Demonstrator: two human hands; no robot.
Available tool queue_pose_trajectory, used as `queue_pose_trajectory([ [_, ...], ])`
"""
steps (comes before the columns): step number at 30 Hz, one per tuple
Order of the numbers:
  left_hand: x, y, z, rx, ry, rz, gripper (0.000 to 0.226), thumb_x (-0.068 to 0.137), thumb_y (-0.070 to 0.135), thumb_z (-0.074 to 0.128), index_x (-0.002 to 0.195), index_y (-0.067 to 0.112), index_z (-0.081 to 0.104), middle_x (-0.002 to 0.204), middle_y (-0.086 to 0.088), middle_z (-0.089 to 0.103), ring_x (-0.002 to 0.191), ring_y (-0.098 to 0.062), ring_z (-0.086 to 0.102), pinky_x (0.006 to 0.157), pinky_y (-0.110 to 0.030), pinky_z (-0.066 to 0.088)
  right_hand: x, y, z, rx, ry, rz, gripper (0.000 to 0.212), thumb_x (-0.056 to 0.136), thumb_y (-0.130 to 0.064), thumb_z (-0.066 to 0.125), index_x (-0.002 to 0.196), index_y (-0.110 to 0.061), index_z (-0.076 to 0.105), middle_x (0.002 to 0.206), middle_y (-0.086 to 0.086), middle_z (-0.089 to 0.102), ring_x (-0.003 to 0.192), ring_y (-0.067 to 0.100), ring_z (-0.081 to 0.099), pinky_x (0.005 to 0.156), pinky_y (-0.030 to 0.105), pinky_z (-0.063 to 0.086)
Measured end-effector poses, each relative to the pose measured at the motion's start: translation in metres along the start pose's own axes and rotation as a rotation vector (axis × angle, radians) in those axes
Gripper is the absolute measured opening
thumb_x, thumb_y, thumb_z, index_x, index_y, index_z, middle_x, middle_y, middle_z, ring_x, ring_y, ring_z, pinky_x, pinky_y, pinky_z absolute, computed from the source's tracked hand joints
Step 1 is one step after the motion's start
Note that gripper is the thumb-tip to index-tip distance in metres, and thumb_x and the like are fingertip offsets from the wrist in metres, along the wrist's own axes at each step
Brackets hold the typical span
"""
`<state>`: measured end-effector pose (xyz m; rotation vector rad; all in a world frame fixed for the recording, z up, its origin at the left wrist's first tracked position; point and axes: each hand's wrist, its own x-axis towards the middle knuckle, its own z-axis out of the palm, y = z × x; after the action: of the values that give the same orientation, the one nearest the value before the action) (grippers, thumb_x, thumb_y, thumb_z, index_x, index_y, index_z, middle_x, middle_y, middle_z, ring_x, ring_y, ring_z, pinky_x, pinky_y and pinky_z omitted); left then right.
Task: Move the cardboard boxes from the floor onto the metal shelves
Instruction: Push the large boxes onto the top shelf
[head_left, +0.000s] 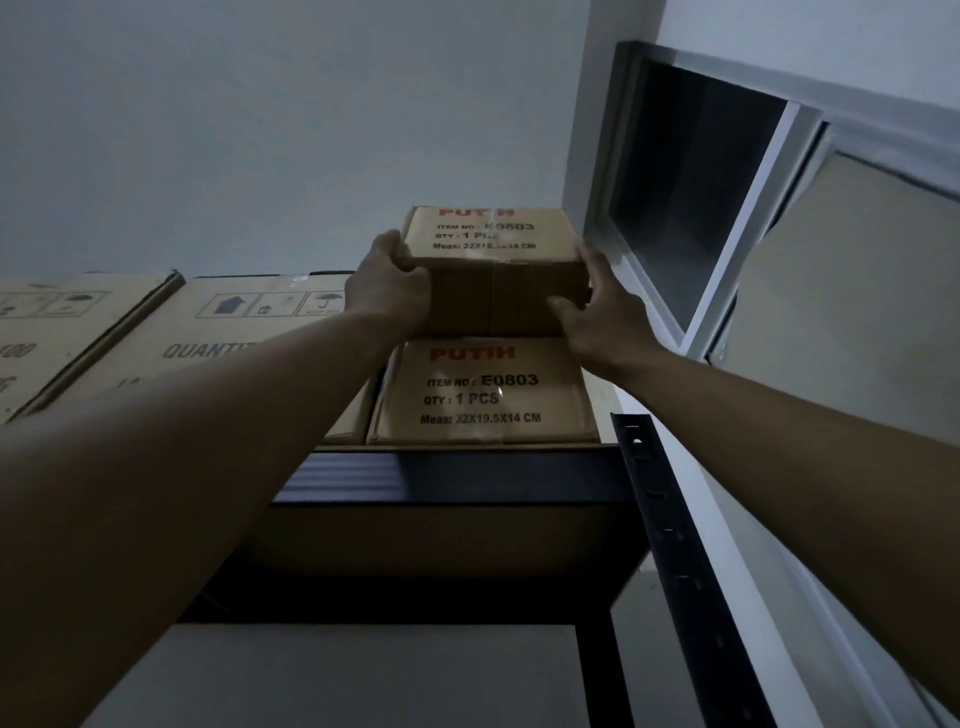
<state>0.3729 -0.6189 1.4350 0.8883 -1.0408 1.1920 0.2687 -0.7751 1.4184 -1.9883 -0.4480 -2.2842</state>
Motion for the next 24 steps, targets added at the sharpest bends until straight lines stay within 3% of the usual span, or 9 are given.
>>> queue_pose_trajectory([
  [2, 0.001, -0.006, -0.002, 0.122, -0.073, -0.018, 0.037, 0.099, 0.023, 0.052, 0.135, 0.029, 0.045, 0.132, -0.006, 0.053, 0.114, -0.022, 0.05, 0.084, -0.036, 0.049, 0.0, 0.0, 0.003, -0.023, -0.049, 0.024, 0.072, 0.102, -0.034, 0.055, 0.16, -0.035, 0.013, 0.151, 0.007, 0.047, 0.133, 0.029, 0.05, 0.094, 0.03, 0.041],
  [5, 0.0, -0.012, -0.003, 0.418, -0.143, -0.045, 0.044, 0.098, 0.032, 0.053, 0.141, 0.027, 0.044, 0.138, -0.013, 0.047, 0.131, -0.034, 0.038, 0.107, -0.052, 0.037, -0.001, 0.001, 0.009, -0.033, -0.103, 0.056, 0.076, 0.1, -0.037, 0.057, 0.16, -0.034, 0.011, 0.151, 0.006, 0.048, 0.13, 0.028, 0.054, 0.092, 0.03, 0.044],
  [7, -0.002, -0.014, -0.004, 0.518, -0.192, -0.023, 0.042, 0.099, 0.036, 0.053, 0.139, 0.027, 0.047, 0.14, -0.014, 0.043, 0.136, -0.037, 0.029, 0.109, -0.053, 0.03, -0.003, 0.004, 0.012, -0.03, -0.117, 0.072, 0.078, 0.099, -0.036, 0.059, 0.16, -0.033, 0.011, 0.149, 0.006, 0.05, 0.123, 0.024, 0.057, 0.086, 0.028, 0.046],
  [12, -0.007, -0.021, -0.008, 0.68, -0.318, 0.06, 0.034, 0.1, 0.043, 0.048, 0.131, 0.032, 0.053, 0.139, -0.009, 0.045, 0.135, -0.035, 0.027, 0.108, -0.054, 0.029, -0.006, 0.011, 0.014, -0.086, -0.162, 0.13, 0.081, 0.098, -0.04, 0.059, 0.161, -0.032, 0.009, 0.141, 0.005, 0.055, 0.094, 0.009, 0.054, 0.072, 0.017, 0.041],
  [18, -0.014, -0.029, -0.011, 0.794, -0.353, 0.089, 0.043, 0.1, 0.05, 0.045, 0.14, 0.035, 0.049, 0.141, -0.005, 0.046, 0.135, -0.034, 0.025, 0.105, -0.052, 0.028, -0.006, 0.007, 0.015, -0.184, -0.215, 0.161, 0.075, 0.099, -0.045, 0.055, 0.16, -0.028, 0.015, 0.138, 0.008, 0.058, 0.12, 0.028, 0.058, 0.09, 0.031, 0.046],
  [20, -0.016, -0.029, -0.012, 0.805, -0.359, 0.088, 0.046, 0.1, 0.049, 0.044, 0.143, 0.032, 0.046, 0.144, -0.005, 0.045, 0.137, -0.033, 0.023, 0.106, -0.052, 0.027, -0.006, 0.003, 0.015, -0.199, -0.229, 0.18, 0.074, 0.099, -0.047, 0.053, 0.16, -0.027, 0.016, 0.136, 0.01, 0.06, 0.119, 0.031, 0.059, 0.096, 0.037, 0.05],
  [24, -0.021, -0.024, -0.015, 0.843, -0.435, 0.08, 0.044, 0.099, 0.049, 0.043, 0.138, 0.03, 0.051, 0.146, -0.001, 0.045, 0.136, -0.033, 0.028, 0.111, -0.054, 0.026, -0.008, -0.001, 0.016, -0.216, -0.264, 0.208, 0.071, 0.1, -0.05, 0.05, 0.158, -0.026, 0.018, 0.132, 0.009, 0.062, 0.114, 0.03, 0.062, 0.095, 0.04, 0.053],
])
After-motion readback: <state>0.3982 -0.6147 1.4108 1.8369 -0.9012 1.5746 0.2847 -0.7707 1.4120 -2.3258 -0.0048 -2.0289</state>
